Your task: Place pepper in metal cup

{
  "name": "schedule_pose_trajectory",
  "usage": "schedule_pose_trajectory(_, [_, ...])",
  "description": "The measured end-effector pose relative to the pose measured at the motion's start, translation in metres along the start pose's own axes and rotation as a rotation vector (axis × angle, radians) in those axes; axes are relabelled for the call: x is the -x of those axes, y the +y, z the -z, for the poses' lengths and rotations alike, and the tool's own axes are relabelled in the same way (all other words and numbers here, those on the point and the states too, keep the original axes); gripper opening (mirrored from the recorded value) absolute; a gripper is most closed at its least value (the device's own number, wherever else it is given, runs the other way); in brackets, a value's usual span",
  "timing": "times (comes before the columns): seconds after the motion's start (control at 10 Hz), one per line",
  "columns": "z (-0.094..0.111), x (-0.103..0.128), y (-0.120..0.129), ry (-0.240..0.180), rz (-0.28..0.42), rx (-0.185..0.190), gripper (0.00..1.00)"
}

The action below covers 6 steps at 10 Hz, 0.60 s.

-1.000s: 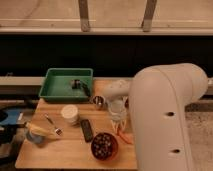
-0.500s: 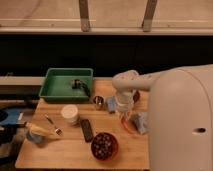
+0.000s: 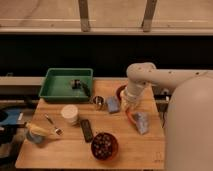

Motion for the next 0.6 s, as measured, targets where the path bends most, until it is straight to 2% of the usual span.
schedule_pose_trajectory(0.2, [0.018, 0.021, 0.005, -0.039, 0.024, 0.019, 0.00])
schedule_pose_trajectory(0.6, [0.035, 0.056, 0.033, -0.060, 0.084, 0.010, 0.00])
